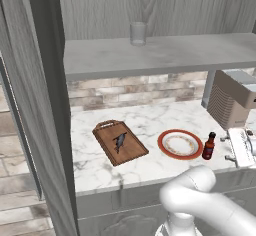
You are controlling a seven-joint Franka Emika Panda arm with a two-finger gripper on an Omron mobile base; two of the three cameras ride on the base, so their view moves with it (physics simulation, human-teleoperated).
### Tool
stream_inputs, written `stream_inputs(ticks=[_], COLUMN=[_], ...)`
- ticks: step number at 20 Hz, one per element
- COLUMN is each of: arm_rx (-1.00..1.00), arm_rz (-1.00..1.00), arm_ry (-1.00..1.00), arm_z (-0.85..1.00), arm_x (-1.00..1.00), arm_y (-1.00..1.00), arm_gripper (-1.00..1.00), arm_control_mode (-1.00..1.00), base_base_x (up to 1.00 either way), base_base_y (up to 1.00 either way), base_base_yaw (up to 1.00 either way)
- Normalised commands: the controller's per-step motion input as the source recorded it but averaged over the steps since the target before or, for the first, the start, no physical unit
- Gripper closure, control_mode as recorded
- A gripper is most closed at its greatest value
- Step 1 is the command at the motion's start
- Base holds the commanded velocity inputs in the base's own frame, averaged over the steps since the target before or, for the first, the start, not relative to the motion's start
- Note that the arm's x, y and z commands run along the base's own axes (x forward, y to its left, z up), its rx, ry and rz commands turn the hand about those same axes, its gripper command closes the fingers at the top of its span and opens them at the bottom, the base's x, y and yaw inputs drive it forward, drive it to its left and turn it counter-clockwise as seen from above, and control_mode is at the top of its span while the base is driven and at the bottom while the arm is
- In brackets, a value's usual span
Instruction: Pick the fish from the plate and place it on the cutting board. Then pick the condiment bottle from the cabinet and place it next to the cutting board.
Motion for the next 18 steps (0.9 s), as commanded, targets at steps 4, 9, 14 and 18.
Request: stream_inputs(ticks=[4,9,14,18], arm_rx=[-0.15,-0.24,-0.36,-0.47], arm_rz=[-0.07,-0.09,-0.11,-0.1], arm_ry=[-0.24,-0.24,-0.25,-0.27], arm_z=[0.0,0.0,0.0,0.01], arm_x=[-0.41,-0.6,-0.7,-0.69], arm_y=[-0.14,-0.14,-0.07,0.0], arm_gripper=[-1.0,-1.0,-1.0,-1.0], arm_control_mode=[-1.0,-1.0,-1.0,-1.0], base_base_x=[0.0,0.0,0.0,0.0], base_base_y=[0.0,0.0,0.0,0.0], base_base_yaw=[0.0,0.0,0.0,0.0])
